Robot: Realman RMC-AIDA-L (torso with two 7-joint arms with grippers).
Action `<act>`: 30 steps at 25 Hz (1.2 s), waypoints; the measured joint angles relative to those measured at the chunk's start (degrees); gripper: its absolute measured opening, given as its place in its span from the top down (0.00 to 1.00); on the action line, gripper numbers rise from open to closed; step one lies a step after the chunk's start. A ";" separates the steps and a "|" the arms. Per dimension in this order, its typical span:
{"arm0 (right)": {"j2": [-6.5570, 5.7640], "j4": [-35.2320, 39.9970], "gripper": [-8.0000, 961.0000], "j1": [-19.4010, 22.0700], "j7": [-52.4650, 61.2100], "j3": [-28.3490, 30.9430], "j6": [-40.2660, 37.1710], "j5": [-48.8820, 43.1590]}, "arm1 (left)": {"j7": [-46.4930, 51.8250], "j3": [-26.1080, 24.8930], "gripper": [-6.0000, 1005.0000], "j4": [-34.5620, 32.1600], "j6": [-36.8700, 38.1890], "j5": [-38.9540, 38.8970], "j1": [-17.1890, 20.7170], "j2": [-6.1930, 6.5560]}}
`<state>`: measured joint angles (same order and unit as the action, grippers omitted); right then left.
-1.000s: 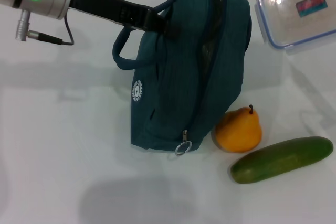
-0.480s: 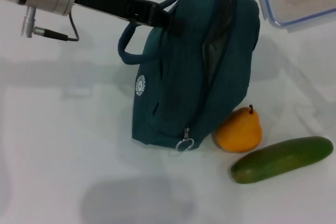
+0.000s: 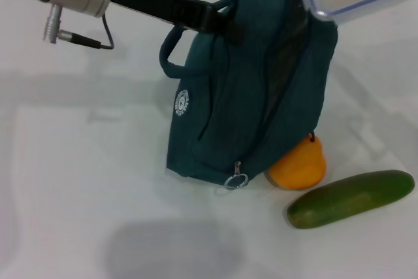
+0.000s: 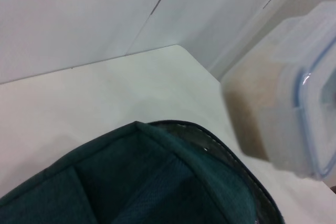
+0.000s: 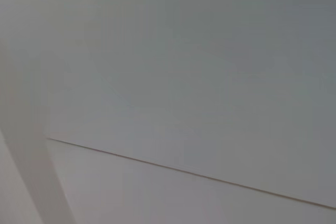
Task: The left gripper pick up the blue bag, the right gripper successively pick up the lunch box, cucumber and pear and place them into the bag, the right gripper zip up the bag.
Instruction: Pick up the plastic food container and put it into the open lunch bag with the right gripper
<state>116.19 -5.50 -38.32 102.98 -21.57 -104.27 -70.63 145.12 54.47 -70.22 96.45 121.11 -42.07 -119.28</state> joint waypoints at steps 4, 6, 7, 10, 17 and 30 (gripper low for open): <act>0.00 -0.54 0.89 -0.52 -0.84 -0.52 3.78 -0.57 | 0.06 0.21 0.93 0.00 -0.63 -0.30 -0.24 -0.01; 0.00 -0.92 0.89 -1.03 -1.26 -0.56 5.34 -1.31 | 0.06 0.20 0.93 0.00 -0.77 -0.59 -0.42 -0.01; 0.00 -1.06 0.89 -1.41 -1.51 -0.57 6.33 -1.77 | 0.08 0.19 0.93 0.00 -0.83 -0.75 -0.46 -0.01; 0.00 -1.20 0.89 -2.13 -2.05 -0.57 8.62 -2.88 | 0.13 0.12 0.93 0.00 -0.85 -0.89 -0.52 0.01; 0.00 -2.35 0.89 -3.04 -2.95 -0.65 11.99 -5.96 | -0.06 -0.18 0.93 0.30 -1.73 -0.91 -0.71 0.15; 0.00 -3.43 0.89 -3.44 -2.85 0.02 9.00 -7.42 | -0.28 -0.15 0.93 0.68 -1.99 -2.09 -1.00 0.04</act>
<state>116.19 -8.92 -41.76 100.13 -21.56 -95.27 -78.05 144.83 54.32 -69.54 94.46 119.01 -43.06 -119.24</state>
